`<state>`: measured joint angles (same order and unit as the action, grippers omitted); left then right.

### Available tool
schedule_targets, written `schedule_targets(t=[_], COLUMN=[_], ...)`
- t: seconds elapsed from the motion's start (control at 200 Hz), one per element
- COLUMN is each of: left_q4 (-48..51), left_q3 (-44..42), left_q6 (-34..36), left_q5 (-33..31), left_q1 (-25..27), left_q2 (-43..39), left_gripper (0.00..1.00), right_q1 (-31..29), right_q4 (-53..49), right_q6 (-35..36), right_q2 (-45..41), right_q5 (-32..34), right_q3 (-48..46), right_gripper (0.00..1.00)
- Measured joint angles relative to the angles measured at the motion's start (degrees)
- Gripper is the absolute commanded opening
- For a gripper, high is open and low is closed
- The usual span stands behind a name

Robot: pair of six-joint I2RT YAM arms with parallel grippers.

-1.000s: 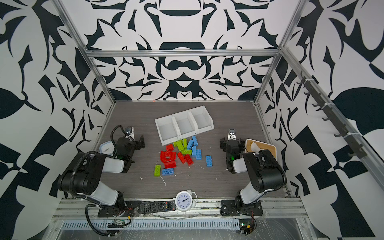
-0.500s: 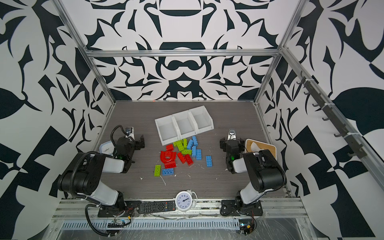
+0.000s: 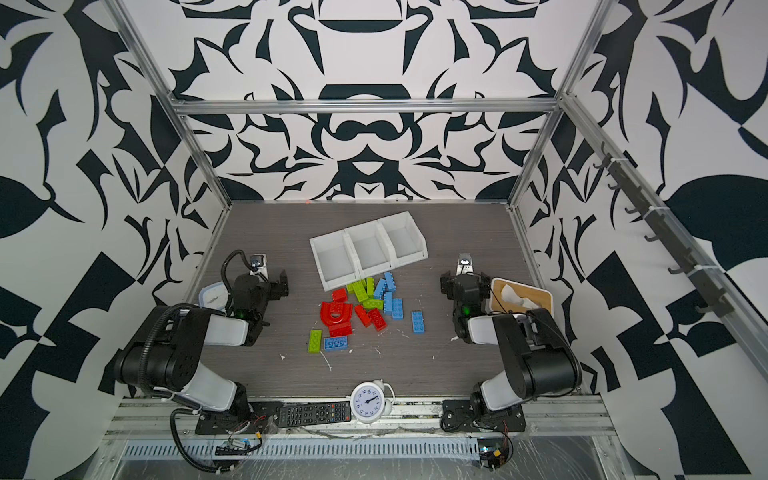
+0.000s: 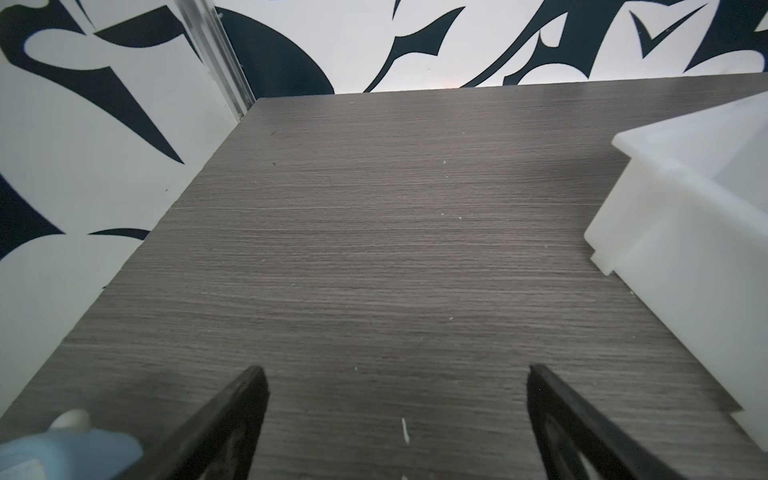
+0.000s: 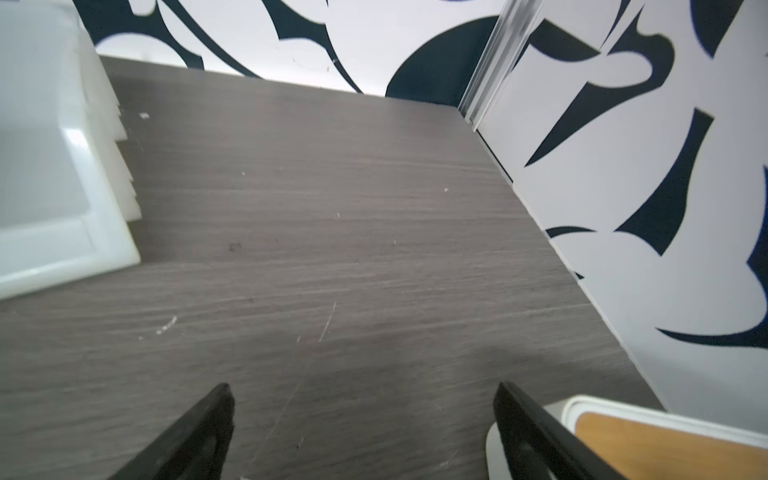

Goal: Sort the legos into containers by color
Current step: 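Reach the right gripper to a blue brick while the left arm rises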

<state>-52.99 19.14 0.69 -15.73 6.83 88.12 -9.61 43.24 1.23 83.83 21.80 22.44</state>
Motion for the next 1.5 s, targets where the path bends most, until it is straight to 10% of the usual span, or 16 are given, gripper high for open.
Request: schedule_targets(t=[0.135, 0.32, 0.62, 1.505], left_q4=[9.84, 23.98, 27.85, 28.63], left_q3=[3.67, 11.58, 4.57, 3.3], left_q6=[0.7, -9.31, -15.91, -16.59], left_q5=[-1.49, 6.45, 11.41, 11.45], left_q1=[2.25, 5.03, 18.05, 18.21], left_q2=[-8.0, -24.79, -29.64, -30.51], left_gripper=[1.0, 1.0, 1.0, 1.0], right_q1=[-0.39, -2.36, -17.66, -22.47], right_q4=[-18.47, -45.7, -69.83, -76.46], right_q6=[-3.1, -9.92, -15.58, -18.1], right_q2=[-5.88, -7.67, -4.0, 5.16], right_q5=[-4.61, -17.03, -20.31, -17.11], right_q3=[9.6, 26.38, 28.39, 28.39], right_gripper=[0.79, 0.76, 0.55, 0.5])
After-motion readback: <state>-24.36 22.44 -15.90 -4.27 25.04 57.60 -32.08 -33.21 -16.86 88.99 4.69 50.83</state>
